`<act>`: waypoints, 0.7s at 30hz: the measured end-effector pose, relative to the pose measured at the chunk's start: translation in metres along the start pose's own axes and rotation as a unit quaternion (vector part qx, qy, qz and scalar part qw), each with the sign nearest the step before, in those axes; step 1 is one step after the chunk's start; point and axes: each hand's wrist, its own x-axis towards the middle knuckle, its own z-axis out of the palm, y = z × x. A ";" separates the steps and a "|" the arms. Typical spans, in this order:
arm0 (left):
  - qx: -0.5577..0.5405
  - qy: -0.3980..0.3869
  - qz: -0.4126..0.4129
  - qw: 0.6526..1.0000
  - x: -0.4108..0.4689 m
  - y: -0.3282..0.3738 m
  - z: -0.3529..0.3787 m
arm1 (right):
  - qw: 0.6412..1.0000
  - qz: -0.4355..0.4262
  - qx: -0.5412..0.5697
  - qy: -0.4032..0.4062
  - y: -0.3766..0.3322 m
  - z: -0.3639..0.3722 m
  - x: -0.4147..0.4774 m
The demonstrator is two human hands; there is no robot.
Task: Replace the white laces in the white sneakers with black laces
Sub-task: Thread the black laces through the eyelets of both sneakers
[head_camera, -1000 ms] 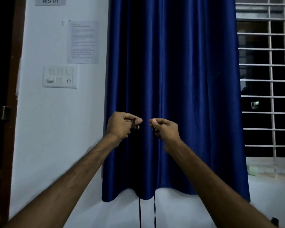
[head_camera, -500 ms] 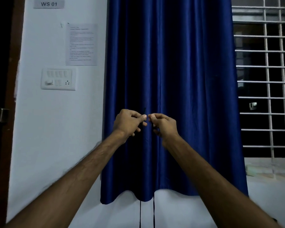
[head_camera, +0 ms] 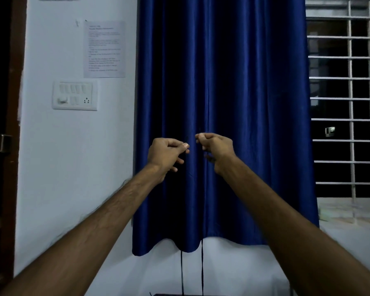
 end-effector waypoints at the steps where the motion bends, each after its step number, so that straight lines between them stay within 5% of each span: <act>1: 0.000 0.004 -0.001 1.000 0.001 -0.001 0.000 | 1.000 0.004 -0.017 -0.009 0.002 0.002 -0.002; 21: -0.025 0.047 0.024 0.998 0.003 0.009 -0.002 | 0.999 0.009 0.048 0.003 0.004 0.014 -0.013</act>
